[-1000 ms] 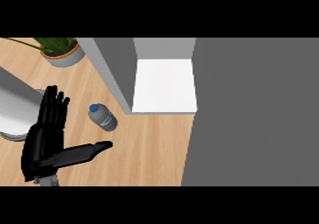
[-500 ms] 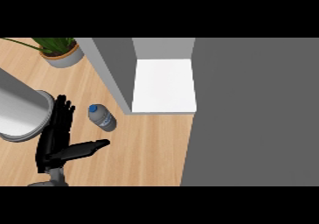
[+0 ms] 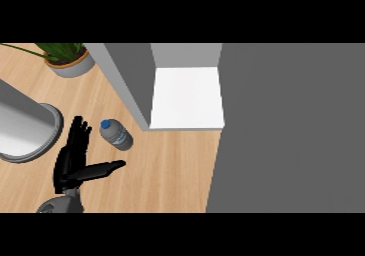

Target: Pick up the bottled water, place it into the cabinet and close the cabinet

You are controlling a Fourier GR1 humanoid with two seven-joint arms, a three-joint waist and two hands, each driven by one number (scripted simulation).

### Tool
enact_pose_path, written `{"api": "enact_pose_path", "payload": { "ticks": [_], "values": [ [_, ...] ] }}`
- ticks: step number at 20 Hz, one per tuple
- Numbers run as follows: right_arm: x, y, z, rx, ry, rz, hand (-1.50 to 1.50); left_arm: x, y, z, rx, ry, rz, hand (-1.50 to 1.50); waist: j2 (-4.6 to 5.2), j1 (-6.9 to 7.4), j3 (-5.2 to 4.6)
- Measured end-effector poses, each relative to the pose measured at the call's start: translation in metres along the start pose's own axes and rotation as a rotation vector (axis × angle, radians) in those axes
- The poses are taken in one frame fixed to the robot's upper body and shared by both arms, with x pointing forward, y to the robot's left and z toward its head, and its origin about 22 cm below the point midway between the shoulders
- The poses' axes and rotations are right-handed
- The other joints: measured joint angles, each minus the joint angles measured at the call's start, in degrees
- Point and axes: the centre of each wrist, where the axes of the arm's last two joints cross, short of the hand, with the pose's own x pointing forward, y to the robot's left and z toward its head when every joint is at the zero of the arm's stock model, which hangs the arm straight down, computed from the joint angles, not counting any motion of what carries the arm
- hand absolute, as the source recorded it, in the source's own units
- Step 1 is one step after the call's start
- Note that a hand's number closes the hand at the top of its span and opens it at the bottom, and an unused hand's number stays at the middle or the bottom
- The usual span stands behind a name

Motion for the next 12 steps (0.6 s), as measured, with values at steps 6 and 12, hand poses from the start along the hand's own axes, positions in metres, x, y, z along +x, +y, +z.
{"api": "enact_pose_path", "payload": {
  "ticks": [6,12],
  "values": [
    [0.001,-0.001,-0.003,-0.003,-0.007,0.017,-1.5,-0.035,0.005,-0.007,0.005,-0.01,0.024,-1.5,0.07,-0.08,-0.01],
    [-0.002,-0.001,0.002,-0.01,-0.001,0.016,-1.5,-0.047,-0.005,-0.021,0.016,-0.031,0.041,-1.5,0.05,-0.1,0.02]
  ]
}}
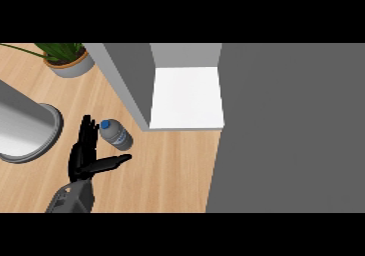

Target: Pick up the bottled water, place it into the cabinet and close the cabinet

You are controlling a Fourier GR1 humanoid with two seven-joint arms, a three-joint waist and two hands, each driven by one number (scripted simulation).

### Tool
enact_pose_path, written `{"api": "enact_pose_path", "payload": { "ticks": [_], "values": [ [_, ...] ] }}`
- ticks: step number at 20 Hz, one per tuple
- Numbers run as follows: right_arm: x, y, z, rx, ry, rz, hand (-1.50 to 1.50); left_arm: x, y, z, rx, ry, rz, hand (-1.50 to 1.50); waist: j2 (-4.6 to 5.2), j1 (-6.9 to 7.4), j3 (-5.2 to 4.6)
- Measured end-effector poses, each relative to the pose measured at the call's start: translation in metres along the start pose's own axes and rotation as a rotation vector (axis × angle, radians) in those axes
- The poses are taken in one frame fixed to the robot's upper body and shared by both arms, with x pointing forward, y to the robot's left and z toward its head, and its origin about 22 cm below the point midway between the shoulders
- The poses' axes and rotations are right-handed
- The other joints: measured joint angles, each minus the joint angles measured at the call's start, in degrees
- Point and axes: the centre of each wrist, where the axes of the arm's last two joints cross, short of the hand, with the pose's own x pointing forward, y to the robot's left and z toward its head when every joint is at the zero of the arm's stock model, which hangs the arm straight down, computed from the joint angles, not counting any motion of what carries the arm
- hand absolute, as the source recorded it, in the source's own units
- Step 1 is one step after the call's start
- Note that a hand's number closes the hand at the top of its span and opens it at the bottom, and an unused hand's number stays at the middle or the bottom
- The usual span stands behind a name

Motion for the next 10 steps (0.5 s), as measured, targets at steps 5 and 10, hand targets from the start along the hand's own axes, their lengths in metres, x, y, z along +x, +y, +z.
{"api": "enact_pose_path", "payload": {
  "ticks": [5,10],
  "values": [
    [0.001,-0.005,-0.002,-0.007,-0.005,0.032,-1.5,-0.011,-0.002,-0.004,0.029,-0.038,0.018,-1.5,0.11,-0.14,-0.03],
    [0.002,-0.005,-0.003,-0.001,-0.008,0.036,-1.5,-0.018,-0.005,-0.007,0.051,-0.074,0.049,1.5,0.17,-0.23,-0.04]
  ]
}}
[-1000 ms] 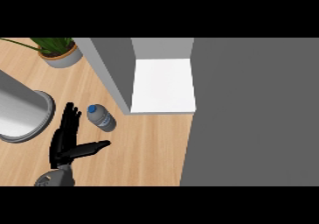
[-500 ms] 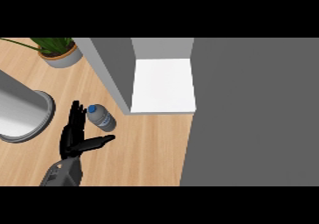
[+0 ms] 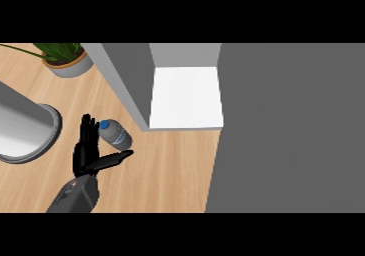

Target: Pick up the bottled water, place it into the cabinet and close the cabinet

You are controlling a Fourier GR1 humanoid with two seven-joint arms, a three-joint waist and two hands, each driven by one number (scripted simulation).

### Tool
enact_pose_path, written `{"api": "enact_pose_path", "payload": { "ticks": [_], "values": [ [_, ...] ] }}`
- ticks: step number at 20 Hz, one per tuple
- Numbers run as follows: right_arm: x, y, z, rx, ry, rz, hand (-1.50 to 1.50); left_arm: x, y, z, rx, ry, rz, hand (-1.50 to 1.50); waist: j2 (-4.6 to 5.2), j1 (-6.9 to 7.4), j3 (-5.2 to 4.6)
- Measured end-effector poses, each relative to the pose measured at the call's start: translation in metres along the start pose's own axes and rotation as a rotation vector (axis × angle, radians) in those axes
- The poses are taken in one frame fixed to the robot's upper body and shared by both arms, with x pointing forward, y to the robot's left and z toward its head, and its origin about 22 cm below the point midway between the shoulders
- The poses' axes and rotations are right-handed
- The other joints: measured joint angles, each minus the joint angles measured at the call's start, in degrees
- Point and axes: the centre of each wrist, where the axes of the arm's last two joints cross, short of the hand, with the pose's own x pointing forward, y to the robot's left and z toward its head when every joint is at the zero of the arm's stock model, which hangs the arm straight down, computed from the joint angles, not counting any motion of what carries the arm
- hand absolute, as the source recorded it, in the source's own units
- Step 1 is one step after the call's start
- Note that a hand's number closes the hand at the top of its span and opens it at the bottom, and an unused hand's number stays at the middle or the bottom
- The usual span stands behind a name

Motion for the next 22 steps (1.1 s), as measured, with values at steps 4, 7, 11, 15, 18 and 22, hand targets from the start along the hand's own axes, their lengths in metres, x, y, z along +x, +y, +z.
{"api": "enact_pose_path", "payload": {
  "ticks": [4,7,11,15,18,22],
  "values": [
    [-0.002,0.006,0.0,0.009,-0.002,-0.022,-1.5,0.001,-0.006,-0.008,-0.026,-0.015,0.04,1.5,0.02,-0.09,-0.01],
    [-0.002,0.008,0.002,0.014,0.006,-0.033,-1.5,0.004,-0.016,-0.015,-0.066,-0.028,0.061,1.5,-0.01,-0.19,0.0],
    [-0.001,0.007,0.001,0.008,0.002,-0.026,-1.5,0.005,-0.024,-0.018,-0.124,-0.075,-0.04,1.5,0.0,-0.32,0.0],
    [0.0,0.007,0.0,0.007,0.001,-0.025,-1.5,0.007,-0.034,-0.02,-0.149,-0.142,-0.136,1.5,-0.08,0.04,0.04],
    [-0.001,0.006,0.002,0.002,0.011,-0.022,-1.5,0.005,-0.048,-0.015,-0.218,-0.175,-0.158,1.5,-0.26,0.33,0.08],
    [-0.001,0.001,0.001,-0.012,0.01,0.0,-1.5,0.002,-0.054,-0.005,-0.305,-0.218,-0.151,1.5,-0.46,0.74,0.16]
  ]
}}
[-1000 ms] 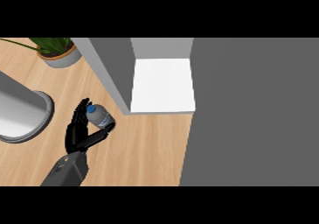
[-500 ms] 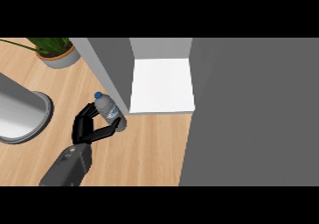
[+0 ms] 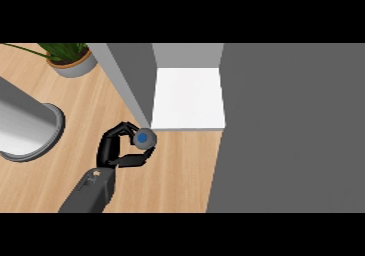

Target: Pick up the bottled water, place it into the cabinet and close the cabinet

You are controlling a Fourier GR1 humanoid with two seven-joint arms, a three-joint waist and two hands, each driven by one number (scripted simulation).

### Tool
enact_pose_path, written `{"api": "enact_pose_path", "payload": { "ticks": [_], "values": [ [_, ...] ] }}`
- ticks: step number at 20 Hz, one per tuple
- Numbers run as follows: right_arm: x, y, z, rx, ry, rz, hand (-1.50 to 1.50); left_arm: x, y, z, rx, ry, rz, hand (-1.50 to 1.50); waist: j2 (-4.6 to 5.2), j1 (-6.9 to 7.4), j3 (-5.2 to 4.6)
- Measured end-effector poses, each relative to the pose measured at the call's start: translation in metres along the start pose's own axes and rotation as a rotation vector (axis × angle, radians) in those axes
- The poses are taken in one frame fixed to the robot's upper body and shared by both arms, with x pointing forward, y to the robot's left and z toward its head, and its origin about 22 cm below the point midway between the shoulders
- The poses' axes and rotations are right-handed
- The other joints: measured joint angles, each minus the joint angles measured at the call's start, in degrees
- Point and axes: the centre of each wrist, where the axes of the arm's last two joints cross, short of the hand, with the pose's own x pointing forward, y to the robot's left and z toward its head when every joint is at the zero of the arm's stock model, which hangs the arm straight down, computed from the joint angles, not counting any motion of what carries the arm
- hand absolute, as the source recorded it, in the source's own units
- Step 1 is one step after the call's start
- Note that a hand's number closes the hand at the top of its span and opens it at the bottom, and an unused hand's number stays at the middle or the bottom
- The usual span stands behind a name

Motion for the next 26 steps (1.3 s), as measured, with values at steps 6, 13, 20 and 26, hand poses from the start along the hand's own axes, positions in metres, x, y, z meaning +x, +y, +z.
{"api": "enact_pose_path", "payload": {
  "ticks": [6,13,20,26],
  "values": [
    [-0.004,0.002,0.007,-0.004,0.017,-0.016,-1.5,0.014,-0.02,-0.003,-0.051,-0.033,0.091,1.5,-0.15,0.2,-0.01],
    [-0.005,0.002,0.003,-0.007,-0.001,-0.021,-1.5,0.051,-0.055,-0.019,-0.073,-0.033,0.223,1.5,-0.1,0.2,-0.04],
    [-0.002,0.003,0.003,-0.012,0.01,-0.026,-1.5,0.107,-0.092,-0.04,-0.064,-0.02,0.254,1.5,-0.03,0.03,-0.05],
    [-0.004,0.0,0.009,-0.013,0.018,-0.01,-1.5,0.135,-0.11,-0.071,-0.057,-0.004,0.225,1.5,0.1,-0.39,-0.05]
  ]
}}
